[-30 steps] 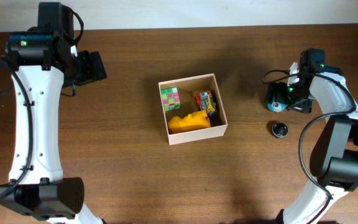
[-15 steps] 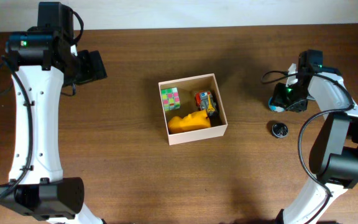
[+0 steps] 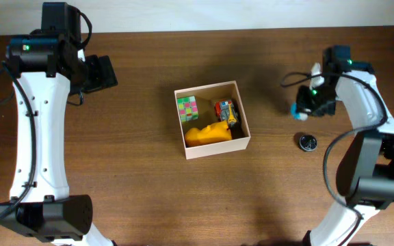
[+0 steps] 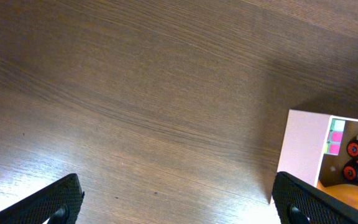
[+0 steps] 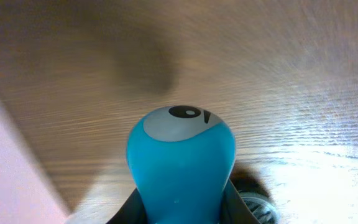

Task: Pack container
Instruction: 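Carry the blue ball into the box and release it, then move the right gripper back over the black wheel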

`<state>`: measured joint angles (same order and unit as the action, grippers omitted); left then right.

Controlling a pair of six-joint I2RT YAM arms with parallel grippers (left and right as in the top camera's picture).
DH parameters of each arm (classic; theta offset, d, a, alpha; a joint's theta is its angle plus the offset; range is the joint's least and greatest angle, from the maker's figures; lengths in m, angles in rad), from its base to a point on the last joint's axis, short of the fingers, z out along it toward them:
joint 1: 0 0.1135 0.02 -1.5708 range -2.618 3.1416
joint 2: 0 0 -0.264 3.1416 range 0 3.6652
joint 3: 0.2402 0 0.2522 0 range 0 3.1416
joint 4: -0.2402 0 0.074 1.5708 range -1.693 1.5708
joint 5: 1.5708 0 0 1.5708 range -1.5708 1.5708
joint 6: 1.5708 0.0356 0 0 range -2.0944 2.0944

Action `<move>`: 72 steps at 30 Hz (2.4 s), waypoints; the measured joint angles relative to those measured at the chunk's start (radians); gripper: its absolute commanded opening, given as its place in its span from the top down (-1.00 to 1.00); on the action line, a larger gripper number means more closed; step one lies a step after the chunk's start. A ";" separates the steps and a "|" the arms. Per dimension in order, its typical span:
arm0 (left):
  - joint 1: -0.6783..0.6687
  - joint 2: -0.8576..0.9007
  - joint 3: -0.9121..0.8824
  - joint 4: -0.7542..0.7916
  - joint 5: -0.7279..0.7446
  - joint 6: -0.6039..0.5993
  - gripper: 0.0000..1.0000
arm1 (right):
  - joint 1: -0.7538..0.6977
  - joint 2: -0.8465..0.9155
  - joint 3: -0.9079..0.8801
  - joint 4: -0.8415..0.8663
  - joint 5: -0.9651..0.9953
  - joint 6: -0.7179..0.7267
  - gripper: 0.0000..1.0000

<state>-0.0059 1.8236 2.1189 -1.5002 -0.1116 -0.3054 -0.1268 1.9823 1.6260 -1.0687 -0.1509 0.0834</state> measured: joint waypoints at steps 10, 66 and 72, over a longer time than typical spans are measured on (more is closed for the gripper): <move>0.000 0.000 0.000 0.000 0.003 0.000 -0.99 | 0.288 -0.150 0.187 -0.035 -0.027 0.000 0.47; 0.000 0.000 0.000 0.000 0.003 0.000 -0.99 | 0.187 -0.244 0.194 -0.156 0.010 0.054 -0.89; 0.000 0.000 0.000 0.000 0.003 0.000 -0.99 | 0.011 -0.233 0.134 -0.228 0.040 0.079 -0.90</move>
<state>-0.0059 1.8236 2.1189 -1.4998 -0.1089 -0.3058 -0.1162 1.7493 1.7596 -1.2964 -0.1112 0.1619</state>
